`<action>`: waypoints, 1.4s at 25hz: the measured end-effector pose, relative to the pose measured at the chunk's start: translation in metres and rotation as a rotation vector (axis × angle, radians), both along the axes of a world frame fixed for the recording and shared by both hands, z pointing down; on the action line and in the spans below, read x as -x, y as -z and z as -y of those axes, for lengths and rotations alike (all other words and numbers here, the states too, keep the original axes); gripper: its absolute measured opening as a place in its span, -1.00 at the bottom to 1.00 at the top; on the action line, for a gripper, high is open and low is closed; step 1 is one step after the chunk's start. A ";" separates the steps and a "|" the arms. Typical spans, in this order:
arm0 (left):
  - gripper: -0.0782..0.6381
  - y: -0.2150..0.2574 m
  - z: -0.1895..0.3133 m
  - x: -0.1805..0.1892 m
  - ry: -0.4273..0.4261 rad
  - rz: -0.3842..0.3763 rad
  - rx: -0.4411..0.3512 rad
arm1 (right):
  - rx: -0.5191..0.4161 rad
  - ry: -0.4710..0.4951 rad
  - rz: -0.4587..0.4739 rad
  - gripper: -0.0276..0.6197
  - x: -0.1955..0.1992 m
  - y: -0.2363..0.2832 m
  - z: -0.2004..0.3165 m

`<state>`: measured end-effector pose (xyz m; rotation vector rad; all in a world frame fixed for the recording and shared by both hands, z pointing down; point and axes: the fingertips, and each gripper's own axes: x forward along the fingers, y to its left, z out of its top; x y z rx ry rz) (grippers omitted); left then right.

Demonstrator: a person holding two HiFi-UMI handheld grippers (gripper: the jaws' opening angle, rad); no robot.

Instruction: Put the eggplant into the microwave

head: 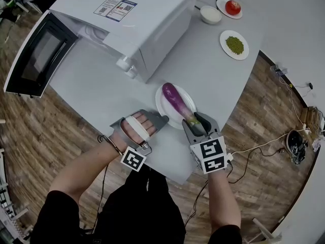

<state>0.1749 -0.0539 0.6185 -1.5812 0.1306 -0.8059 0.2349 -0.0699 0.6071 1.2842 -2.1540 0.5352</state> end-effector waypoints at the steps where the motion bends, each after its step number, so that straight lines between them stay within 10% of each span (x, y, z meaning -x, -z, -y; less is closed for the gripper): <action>1: -0.74 0.001 0.000 0.000 0.002 -0.004 -0.004 | -0.003 0.005 0.000 -0.37 0.001 0.001 -0.001; 35: -0.74 0.059 -0.011 0.040 0.127 -0.087 -0.090 | -0.125 0.108 0.155 -0.22 0.019 0.076 -0.019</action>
